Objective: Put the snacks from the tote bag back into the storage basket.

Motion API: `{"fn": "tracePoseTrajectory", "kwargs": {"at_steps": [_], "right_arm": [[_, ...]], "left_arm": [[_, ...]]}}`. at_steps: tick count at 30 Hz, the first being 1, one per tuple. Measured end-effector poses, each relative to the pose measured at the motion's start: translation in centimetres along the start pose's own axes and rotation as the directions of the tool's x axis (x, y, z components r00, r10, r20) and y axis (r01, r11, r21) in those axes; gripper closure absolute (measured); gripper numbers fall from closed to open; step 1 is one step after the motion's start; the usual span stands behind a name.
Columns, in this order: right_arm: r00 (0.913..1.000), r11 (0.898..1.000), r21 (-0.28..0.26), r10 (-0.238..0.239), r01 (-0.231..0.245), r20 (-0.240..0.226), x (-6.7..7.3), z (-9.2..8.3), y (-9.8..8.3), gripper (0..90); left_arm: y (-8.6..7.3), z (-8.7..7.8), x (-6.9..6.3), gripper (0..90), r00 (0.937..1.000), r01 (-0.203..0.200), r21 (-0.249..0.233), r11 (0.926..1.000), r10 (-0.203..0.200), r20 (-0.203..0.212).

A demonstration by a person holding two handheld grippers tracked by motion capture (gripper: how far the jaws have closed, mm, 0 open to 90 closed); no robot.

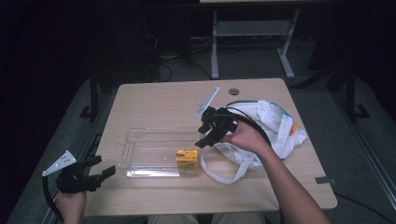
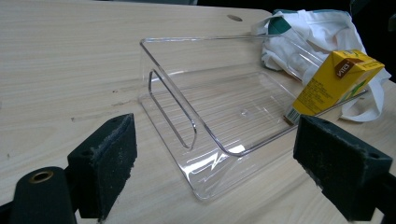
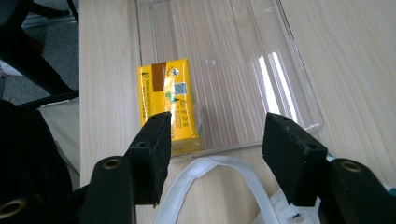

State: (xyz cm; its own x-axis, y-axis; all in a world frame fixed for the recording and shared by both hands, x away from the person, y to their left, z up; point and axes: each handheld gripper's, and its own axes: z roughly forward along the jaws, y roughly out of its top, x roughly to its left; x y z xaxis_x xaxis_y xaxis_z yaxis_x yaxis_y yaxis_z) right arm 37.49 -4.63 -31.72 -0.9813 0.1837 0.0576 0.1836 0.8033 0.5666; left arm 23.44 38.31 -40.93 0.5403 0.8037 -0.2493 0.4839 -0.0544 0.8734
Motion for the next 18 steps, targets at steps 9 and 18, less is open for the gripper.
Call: {"fn": "tracePoseTrajectory", "kwargs": {"at_steps": [9,18], "right_arm": [[0.9994,0.999,-0.015,0.029,-0.029,0.02,-0.6,-0.6,-1.4,41.3],[0.9981,0.998,-0.035,0.044,-0.043,0.044,-0.9,-1.5,-2.1,40.1]], "left_arm": [[0.0,0.0,0.0,13.0,1.0,-0.002,0.003,1.0,0.002,-0.001],[0.0,0.0,0.0,13.0,1.0,-0.001,0.003,1.0,0.001,-0.003]]}}
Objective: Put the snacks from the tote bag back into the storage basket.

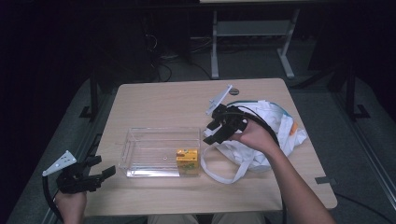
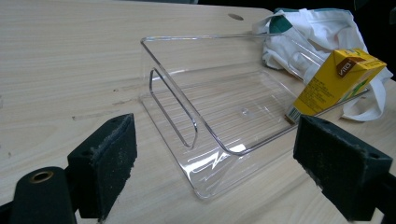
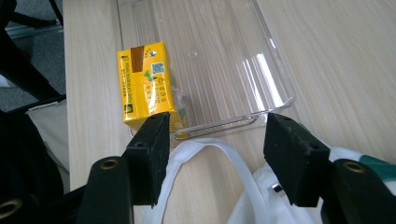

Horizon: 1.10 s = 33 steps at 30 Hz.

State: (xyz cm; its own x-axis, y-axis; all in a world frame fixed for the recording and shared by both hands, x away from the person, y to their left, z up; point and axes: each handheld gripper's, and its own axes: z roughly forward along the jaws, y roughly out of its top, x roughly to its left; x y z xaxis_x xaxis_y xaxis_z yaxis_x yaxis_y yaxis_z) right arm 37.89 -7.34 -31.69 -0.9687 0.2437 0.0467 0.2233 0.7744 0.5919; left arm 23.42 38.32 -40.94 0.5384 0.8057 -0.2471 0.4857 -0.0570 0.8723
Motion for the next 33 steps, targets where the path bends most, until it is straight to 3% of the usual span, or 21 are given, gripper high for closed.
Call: {"fn": "tracePoseTrajectory", "kwargs": {"at_steps": [22,33], "right_arm": [[0.9962,0.997,-0.033,0.071,-0.069,0.05,-0.8,-2.4,-2.5,34.9],[0.9903,0.991,-0.084,0.114,-0.108,0.079,-1.3,-4.0,-4.4,34.1]], "left_arm": [[0.0,0.0,-0.1,13.0,1.0,-0.003,0.0,1.0,0.003,0.001],[0.0,0.1,-0.1,13.0,1.0,-0.002,0.002,1.0,0.002,-0.001]]}}
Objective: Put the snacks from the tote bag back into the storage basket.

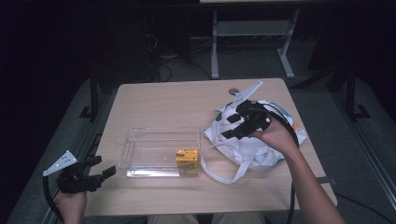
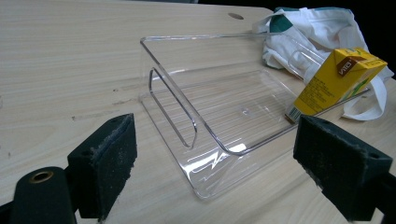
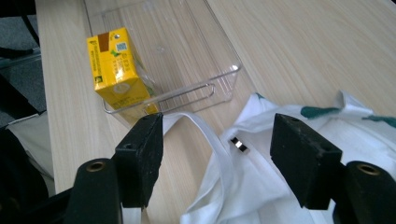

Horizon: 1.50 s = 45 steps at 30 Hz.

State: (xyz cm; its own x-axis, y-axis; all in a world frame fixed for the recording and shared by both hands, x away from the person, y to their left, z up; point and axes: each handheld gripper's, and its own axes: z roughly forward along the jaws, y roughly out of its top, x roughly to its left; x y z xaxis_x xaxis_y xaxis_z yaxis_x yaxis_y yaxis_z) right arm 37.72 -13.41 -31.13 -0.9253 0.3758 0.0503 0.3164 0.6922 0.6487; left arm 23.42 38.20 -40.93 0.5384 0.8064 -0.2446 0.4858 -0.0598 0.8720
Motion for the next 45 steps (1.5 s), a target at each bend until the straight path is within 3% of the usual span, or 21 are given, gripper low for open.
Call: {"fn": "tracePoseTrajectory", "kwargs": {"at_steps": [28,45], "right_arm": [[0.9941,0.995,-0.011,0.095,-0.095,0.052,-0.8,-1.5,-4.9,31.8],[0.9858,0.988,-0.04,0.151,-0.149,0.073,-0.6,-2.5,-7.3,31.2]], "left_arm": [[0.0,0.1,0.0,13.0,1.0,-0.008,0.012,0.9999,0.008,-0.002],[-0.1,0.1,-0.1,13.0,1.0,-0.005,0.009,0.9999,0.005,-0.005]]}}
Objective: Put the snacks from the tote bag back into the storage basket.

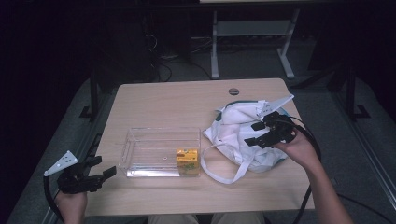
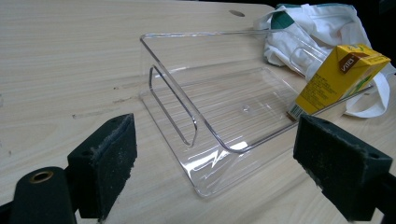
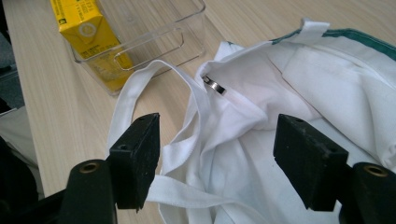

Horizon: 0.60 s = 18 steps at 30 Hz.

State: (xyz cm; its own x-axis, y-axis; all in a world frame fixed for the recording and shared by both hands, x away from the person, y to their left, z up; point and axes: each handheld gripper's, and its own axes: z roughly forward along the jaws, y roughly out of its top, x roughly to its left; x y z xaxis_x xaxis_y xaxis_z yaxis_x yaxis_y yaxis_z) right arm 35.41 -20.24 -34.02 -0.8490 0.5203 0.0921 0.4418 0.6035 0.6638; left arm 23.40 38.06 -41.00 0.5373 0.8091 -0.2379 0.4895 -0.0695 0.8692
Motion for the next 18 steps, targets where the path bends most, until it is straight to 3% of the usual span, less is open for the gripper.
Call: {"fn": "tracePoseTrajectory", "kwargs": {"at_steps": [18], "right_arm": [[0.9989,0.999,-0.034,0.043,-0.042,0.017,-0.2,-0.7,-3.2,30.7]], "left_arm": [[0.0,0.1,-0.1,13.0,1.0,-0.006,0.008,1.0,0.006,0.001]]}}
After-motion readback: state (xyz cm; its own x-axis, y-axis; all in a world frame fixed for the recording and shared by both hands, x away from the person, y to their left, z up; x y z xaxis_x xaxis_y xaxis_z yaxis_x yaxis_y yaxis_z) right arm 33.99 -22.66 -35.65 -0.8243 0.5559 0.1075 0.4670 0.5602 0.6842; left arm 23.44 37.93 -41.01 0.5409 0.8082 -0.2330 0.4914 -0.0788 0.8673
